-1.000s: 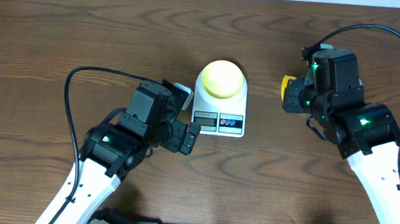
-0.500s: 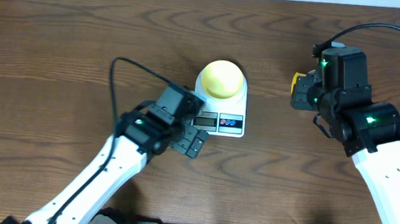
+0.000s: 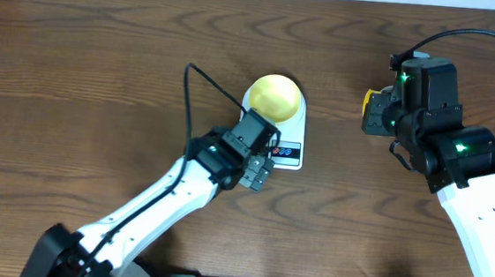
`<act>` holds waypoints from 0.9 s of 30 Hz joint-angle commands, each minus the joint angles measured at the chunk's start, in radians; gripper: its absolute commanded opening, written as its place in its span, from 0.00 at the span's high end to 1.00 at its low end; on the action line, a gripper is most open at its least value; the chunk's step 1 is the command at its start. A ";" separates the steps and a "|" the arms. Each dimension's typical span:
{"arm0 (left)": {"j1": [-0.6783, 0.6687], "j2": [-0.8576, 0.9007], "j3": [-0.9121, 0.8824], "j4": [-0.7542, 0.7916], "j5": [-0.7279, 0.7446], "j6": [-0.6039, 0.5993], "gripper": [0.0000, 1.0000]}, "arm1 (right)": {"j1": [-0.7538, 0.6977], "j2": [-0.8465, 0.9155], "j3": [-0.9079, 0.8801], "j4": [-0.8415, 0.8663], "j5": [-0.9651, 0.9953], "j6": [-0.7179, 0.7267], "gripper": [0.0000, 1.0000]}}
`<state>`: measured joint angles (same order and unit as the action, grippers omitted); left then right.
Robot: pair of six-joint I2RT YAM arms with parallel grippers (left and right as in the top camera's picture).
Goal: Scoop item into bowl and weigh 50g on scale
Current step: 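Move the left gripper forward to the yellow bowl on the scale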
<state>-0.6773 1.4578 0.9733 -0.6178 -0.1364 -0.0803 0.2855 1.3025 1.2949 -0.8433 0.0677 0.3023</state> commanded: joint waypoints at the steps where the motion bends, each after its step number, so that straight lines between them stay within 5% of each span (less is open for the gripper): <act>1: -0.032 0.052 -0.005 0.026 -0.045 -0.063 0.02 | -0.003 -0.001 0.020 0.002 0.001 -0.011 0.99; 18: -0.076 0.110 -0.005 0.095 -0.037 -0.066 0.02 | -0.003 -0.001 0.019 0.001 -0.008 -0.008 0.99; 27: -0.076 0.128 -0.006 0.145 -0.129 -0.270 0.02 | -0.003 -0.001 0.019 -0.003 -0.027 -0.008 0.99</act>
<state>-0.7536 1.5635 0.9733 -0.4709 -0.1799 -0.2348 0.2855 1.3025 1.2949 -0.8440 0.0483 0.3023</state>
